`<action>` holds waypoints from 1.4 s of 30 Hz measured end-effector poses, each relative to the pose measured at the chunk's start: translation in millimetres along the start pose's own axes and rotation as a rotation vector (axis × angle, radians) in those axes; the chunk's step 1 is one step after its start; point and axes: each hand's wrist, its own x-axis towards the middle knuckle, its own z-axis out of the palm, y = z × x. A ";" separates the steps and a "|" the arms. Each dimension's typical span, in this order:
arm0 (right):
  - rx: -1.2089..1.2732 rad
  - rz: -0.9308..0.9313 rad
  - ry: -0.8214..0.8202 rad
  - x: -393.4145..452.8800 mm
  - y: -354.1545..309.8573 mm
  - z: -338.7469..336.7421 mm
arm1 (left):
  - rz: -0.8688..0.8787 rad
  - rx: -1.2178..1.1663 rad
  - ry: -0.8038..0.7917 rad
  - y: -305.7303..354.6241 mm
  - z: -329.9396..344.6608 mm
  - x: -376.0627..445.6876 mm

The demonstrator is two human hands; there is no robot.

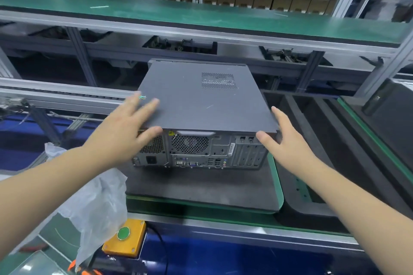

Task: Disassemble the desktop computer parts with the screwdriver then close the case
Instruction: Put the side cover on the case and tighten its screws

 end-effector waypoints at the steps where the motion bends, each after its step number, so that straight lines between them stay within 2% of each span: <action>1: 0.024 0.027 -0.034 2.0 2.4 0.0 | -0.115 -0.119 0.015 -10.0 0.2 -4.8; 3: 0.057 0.023 -0.066 3.3 6.5 1.8 | -0.280 -0.303 -0.010 -19.9 3.2 -13.4; 8: 0.117 0.014 -0.008 3.8 9.6 5.2 | -0.365 -0.437 0.095 -19.9 14.3 -11.1; 13: 0.138 0.051 0.037 -0.7 4.3 10.5 | -0.350 -0.538 0.156 -16.9 16.1 -16.3; 23: 0.247 0.099 0.007 -8.7 -6.5 16.1 | -0.314 -0.757 0.117 -19.3 20.2 -23.4; 29: 0.321 0.100 0.004 -5.2 4.3 8.6 | -0.377 -0.907 0.134 -24.4 29.9 -27.1; 35: 0.151 0.019 0.222 -14.1 3.5 21.3 | -0.412 -0.731 0.284 -22.6 34.1 -25.9; 38: 0.196 0.023 0.291 -15.5 6.6 25.9 | -0.401 -0.737 0.291 -24.7 33.4 -27.8; 42: 0.364 0.100 0.224 -10.6 8.2 21.8 | -0.402 -1.007 0.202 -28.3 34.0 -27.9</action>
